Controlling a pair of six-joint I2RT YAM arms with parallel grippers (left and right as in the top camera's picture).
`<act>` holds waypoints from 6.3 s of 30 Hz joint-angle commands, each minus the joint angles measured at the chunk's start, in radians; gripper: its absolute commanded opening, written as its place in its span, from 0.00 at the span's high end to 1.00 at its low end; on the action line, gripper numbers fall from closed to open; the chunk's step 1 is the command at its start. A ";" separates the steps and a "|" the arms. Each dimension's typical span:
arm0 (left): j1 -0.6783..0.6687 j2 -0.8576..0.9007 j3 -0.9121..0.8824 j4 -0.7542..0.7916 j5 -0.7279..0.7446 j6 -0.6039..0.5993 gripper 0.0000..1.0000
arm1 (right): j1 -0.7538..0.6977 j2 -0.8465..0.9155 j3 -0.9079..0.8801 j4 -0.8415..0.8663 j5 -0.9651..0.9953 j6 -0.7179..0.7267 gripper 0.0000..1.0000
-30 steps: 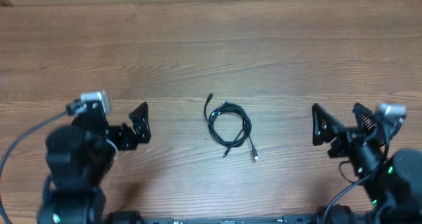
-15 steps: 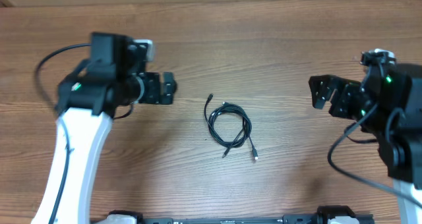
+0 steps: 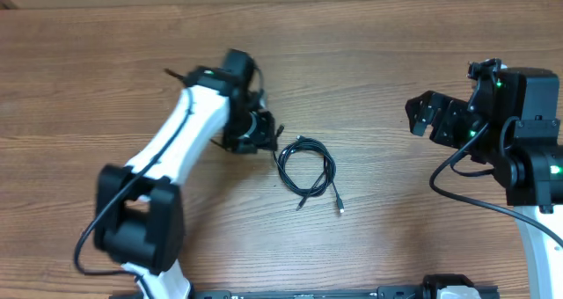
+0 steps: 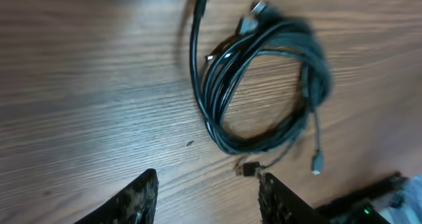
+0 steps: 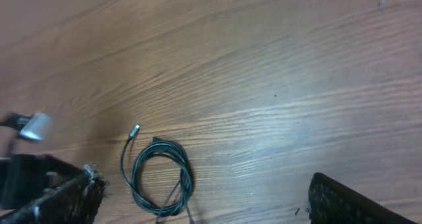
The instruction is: Untangle cables
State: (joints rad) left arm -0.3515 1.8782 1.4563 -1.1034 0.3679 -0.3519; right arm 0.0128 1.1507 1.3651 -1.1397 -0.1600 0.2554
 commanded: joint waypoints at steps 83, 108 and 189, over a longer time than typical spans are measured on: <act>0.196 -0.152 0.279 -0.074 -0.166 0.198 0.96 | 0.409 0.422 0.023 0.496 -1.255 -0.275 0.96; 0.194 -0.151 0.278 -0.130 0.063 0.409 0.96 | 0.238 0.418 0.022 0.481 -0.626 -0.082 0.33; 0.292 -0.149 0.425 -0.070 0.277 0.089 0.95 | 0.341 0.587 0.291 0.214 -0.538 0.111 0.37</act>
State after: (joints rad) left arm -0.0467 1.7309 1.8587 -1.1770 0.6407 -0.2356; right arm 0.3424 1.7084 1.6554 -0.9386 -0.6067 0.3645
